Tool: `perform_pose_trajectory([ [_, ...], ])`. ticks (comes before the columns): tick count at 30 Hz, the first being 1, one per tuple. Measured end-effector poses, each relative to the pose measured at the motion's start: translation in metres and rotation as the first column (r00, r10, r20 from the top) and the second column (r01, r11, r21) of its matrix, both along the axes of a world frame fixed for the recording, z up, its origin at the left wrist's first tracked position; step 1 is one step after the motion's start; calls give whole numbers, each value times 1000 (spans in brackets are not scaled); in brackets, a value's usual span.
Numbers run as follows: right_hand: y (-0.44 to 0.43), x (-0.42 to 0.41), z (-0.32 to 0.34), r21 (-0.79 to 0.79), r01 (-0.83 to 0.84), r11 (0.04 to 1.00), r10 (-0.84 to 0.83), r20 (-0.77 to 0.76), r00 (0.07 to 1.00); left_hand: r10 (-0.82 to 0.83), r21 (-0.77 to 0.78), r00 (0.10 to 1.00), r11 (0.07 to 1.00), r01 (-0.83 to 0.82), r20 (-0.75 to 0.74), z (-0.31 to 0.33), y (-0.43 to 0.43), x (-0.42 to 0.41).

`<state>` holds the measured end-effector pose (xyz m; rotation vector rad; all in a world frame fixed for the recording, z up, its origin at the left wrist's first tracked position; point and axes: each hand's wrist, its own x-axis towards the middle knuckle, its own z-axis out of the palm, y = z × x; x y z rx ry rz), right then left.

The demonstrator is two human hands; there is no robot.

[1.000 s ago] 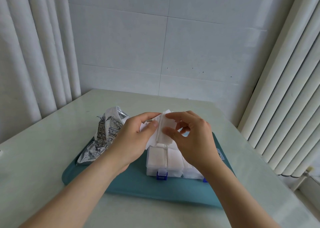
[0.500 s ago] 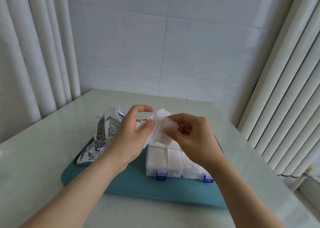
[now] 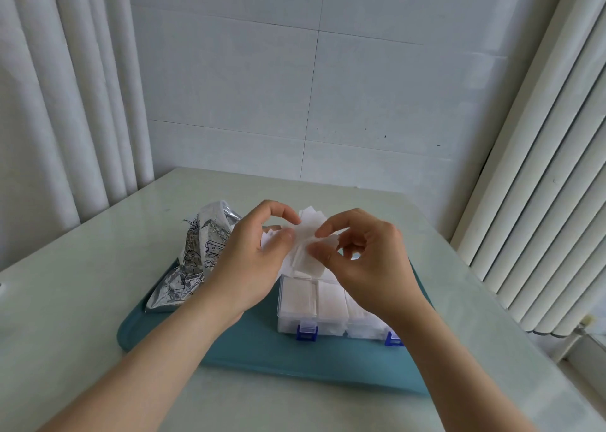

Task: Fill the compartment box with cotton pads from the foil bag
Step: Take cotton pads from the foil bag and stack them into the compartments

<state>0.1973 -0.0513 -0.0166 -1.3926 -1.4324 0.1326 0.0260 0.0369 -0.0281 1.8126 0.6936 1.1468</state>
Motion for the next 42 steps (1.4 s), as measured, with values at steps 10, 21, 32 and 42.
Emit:
perform_pose_trajectory([
  [10, -1, 17, 3, 14, -136, 991, 132, -340, 931, -17, -103, 1000, 995, 19, 24, -3, 4, 4],
  [21, 7, -2, -6, -61, 84, 995, -86, -26, 996, 40, 261, 948, 964, 46, -316, 5, -20, 5],
  [32, 1, -18, 3, -3, 53, 999, -53, -19, 998, -4, 210, 942, 975, 79, -335, 0, -13, 5],
  [42, -32, 52, 43, -388, 133, 912, -199, -137, 970, 50, 354, 993, 935, -10, -106, -17, -28, 19],
])
